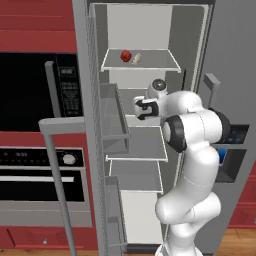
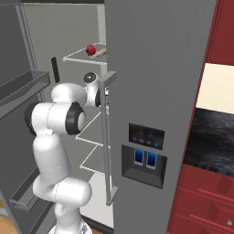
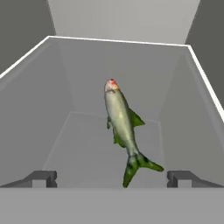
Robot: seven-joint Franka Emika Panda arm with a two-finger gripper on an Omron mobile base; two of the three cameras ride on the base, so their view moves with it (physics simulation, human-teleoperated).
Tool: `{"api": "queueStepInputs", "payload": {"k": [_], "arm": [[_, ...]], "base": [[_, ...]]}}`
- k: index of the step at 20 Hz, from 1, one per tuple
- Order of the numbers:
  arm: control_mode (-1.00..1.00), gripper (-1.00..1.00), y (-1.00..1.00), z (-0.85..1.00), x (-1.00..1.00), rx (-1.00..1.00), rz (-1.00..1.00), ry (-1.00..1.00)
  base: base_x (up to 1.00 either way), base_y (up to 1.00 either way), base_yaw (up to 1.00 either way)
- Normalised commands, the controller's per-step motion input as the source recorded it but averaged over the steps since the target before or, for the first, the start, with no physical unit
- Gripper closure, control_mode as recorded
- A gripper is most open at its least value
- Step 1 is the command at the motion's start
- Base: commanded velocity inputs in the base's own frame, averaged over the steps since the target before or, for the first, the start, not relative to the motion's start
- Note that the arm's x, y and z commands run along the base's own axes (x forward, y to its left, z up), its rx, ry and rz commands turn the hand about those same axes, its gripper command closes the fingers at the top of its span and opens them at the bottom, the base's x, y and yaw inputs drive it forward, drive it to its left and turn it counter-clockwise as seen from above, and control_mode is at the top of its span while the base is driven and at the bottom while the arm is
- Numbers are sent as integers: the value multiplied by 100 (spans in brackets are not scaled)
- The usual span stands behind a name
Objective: Place one bell pepper and one fish in each tupperware on the nearby counter, to pack two identical lunches.
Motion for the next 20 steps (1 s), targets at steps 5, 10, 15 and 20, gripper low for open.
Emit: {"api": "queueStepInputs", "payload": {"k": [5, 10, 15, 20], "arm": [[-100, -100, -2, -12, 33, 0, 0, 0], [-100, -100, -6, -18, 31, 0, 0, 0], [-100, -100, -5, -22, 35, 0, 0, 0], [-100, -100, -5, -20, 39, 0, 0, 0]], "base": [[0, 0, 0], [0, 0, 0], [0, 0, 0], [0, 0, 0]]}}
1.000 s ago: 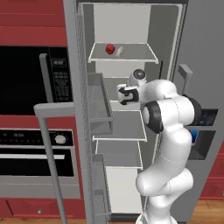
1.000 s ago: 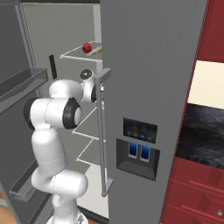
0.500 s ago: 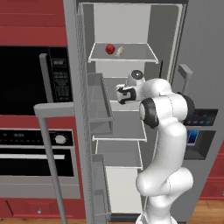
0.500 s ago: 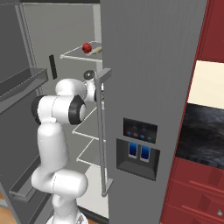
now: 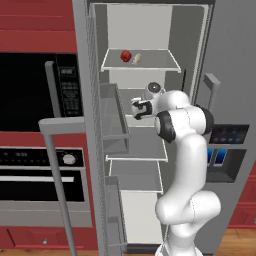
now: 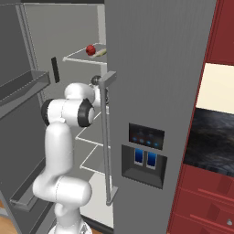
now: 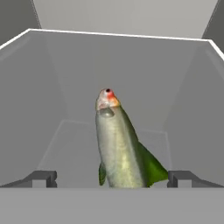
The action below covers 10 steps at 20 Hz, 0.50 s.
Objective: Place one bell pepper and one fish in each tupperware on the nearby counter, to pack two identical lunches.
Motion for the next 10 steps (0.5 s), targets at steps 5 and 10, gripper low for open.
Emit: {"api": "queueStepInputs", "payload": {"k": [5, 10], "arm": [[-100, -100, -9, -20, 39, 0, 0, 0], [-100, -100, -2, -36, 24, 0, 0, 7]], "base": [[0, 0, 0], [0, 0, 0]]}}
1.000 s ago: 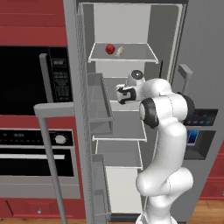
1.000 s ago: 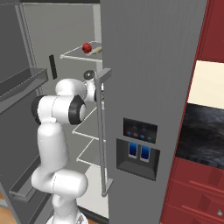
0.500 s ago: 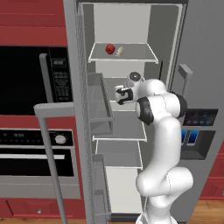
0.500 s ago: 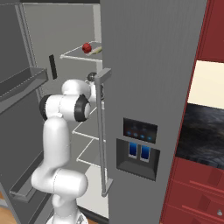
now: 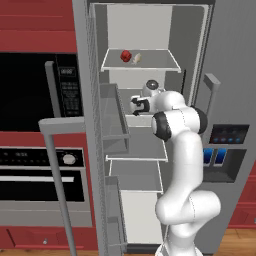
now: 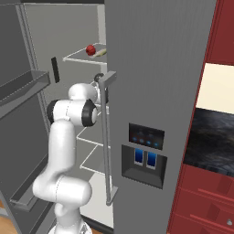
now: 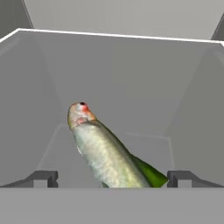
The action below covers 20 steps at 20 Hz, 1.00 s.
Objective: Place one bell pepper and one fish in each tupperware on the nearby counter, to pack two identical lunches.
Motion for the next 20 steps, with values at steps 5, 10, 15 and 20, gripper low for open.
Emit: {"api": "queueStepInputs", "payload": {"k": [5, 10, 15, 20], "arm": [[-100, 100, 0, -58, 1, 0, 0, 10], [-100, 100, 2, -68, -5, -1, 0, 3], [-100, 100, 20, -70, -49, -2, 0, 0], [-100, 100, 27, -42, -96, 0, 0, 0]], "base": [[0, 0, 0], [0, 0, 0], [0, 0, 0], [0, 0, 0]]}}
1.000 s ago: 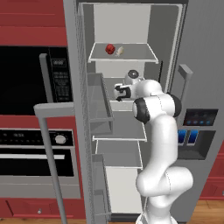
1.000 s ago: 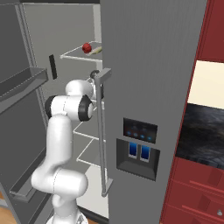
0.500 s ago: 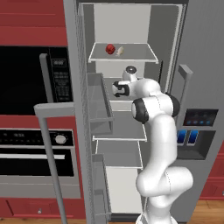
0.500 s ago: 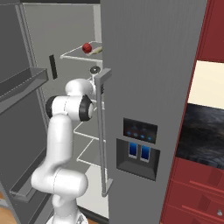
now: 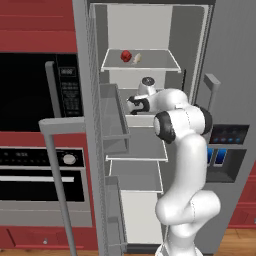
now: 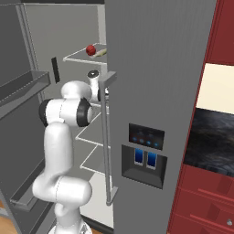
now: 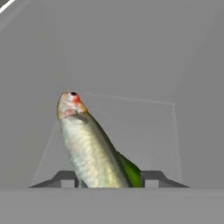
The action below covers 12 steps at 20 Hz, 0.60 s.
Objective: Place one bell pepper and one fish in each tupperware on the nearby counter, to pack two identical lunches.
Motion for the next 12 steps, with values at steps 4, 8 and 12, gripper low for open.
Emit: {"api": "queueStepInputs", "payload": {"k": [4, 8, 12], "arm": [[-100, 100, 13, -11, -100, 0, 0, -2], [-100, 100, 0, 6, -100, 0, 0, -2], [-100, 100, 0, 48, -100, 0, 0, 0]], "base": [[0, 0, 0], [0, 0, 0], [0, 0, 0]]}}
